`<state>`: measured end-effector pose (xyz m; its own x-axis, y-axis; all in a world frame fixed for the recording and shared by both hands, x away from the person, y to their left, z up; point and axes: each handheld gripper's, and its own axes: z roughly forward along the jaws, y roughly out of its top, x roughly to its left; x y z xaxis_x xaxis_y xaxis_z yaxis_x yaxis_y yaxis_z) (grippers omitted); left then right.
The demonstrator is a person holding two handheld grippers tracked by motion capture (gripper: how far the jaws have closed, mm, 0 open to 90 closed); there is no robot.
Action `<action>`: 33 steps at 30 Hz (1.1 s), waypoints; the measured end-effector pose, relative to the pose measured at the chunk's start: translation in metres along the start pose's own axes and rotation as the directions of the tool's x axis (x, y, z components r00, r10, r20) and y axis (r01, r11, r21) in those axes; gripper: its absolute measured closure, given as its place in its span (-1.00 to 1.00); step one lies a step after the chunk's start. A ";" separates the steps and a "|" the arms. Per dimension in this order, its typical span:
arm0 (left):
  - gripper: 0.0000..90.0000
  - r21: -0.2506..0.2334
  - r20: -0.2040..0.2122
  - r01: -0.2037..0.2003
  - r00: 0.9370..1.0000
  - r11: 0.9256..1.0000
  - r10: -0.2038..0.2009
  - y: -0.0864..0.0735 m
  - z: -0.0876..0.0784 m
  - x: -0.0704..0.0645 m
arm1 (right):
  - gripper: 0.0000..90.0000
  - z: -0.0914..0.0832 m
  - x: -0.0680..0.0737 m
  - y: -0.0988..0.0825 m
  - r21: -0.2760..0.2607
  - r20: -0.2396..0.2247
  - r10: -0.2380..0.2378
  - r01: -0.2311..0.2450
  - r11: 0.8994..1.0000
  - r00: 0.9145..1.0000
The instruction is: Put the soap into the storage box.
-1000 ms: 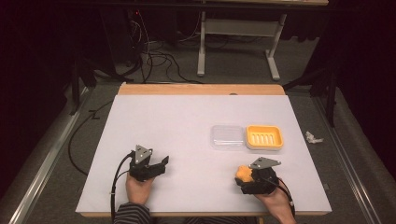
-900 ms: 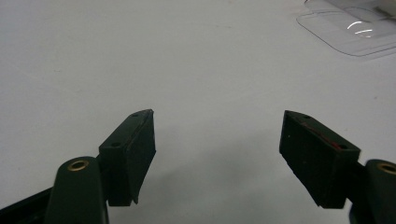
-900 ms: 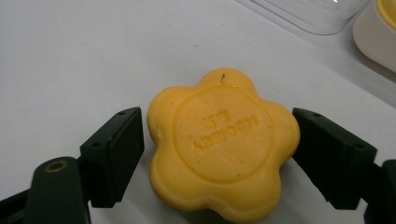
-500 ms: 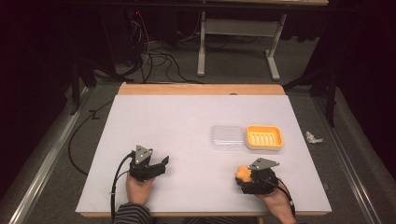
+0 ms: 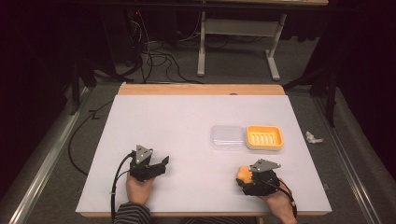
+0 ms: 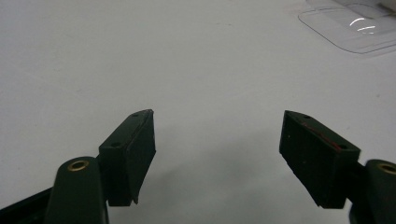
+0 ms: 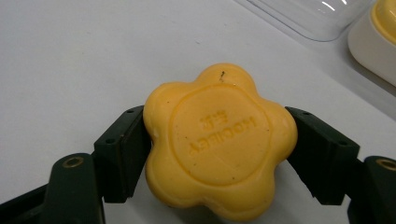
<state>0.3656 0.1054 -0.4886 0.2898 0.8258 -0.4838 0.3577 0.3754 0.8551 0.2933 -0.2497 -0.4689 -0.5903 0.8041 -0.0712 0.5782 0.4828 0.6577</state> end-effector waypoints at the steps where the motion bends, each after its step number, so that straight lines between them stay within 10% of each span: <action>1: -0.39 -0.002 0.001 0.000 1.000 1.000 0.000 0.000 0.000 0.000 | -0.41 -0.001 -0.001 -0.001 -0.001 0.004 0.002 -0.002 1.000 1.000; 33: -0.40 -0.010 0.004 0.013 1.000 1.000 -0.013 0.001 0.000 0.000 | -0.40 -0.024 -0.013 0.017 -0.085 -0.024 -0.001 -0.001 0.996 1.000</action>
<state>0.3655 0.1057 -0.4880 0.2884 0.8193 -0.4956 0.3526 0.3904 0.8505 0.2973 -0.2599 -0.4388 -0.6039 0.7952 -0.0542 0.5287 0.4506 0.7194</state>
